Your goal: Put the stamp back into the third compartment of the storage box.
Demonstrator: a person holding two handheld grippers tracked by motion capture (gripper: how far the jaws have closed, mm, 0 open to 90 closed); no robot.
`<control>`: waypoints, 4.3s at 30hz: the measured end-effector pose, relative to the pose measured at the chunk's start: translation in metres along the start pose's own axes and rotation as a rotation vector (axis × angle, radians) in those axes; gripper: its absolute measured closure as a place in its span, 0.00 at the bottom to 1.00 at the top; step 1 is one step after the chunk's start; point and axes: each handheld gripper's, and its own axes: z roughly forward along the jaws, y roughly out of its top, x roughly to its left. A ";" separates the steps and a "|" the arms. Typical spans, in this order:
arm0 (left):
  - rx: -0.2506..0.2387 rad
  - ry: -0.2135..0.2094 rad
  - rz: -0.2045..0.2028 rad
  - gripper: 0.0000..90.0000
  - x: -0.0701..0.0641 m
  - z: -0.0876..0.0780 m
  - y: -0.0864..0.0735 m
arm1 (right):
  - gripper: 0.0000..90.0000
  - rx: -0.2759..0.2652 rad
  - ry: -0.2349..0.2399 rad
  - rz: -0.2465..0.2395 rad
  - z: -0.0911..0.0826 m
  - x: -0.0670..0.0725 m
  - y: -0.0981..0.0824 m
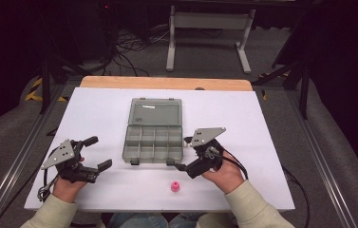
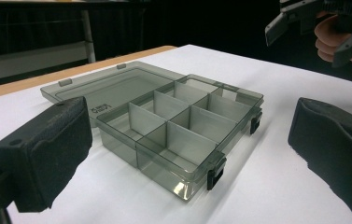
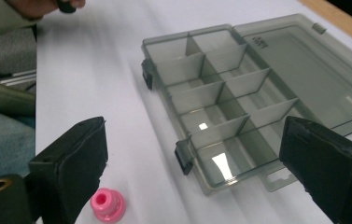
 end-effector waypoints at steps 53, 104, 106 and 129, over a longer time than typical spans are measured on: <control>0.013 -0.005 0.010 0.01 -0.001 0.001 0.000 | 0.27 0.336 0.157 -0.107 0.056 0.037 -0.031; 0.016 0.001 0.010 0.01 -0.001 0.001 0.000 | 0.72 0.293 0.138 -0.155 0.034 0.029 0.002; 0.016 0.001 0.010 0.01 -0.001 0.001 0.000 | 0.72 0.282 0.135 -0.158 0.032 0.027 0.004; 0.017 0.008 0.008 0.01 -0.001 0.001 -0.001 | 0.72 0.195 0.078 -0.129 0.013 0.000 0.031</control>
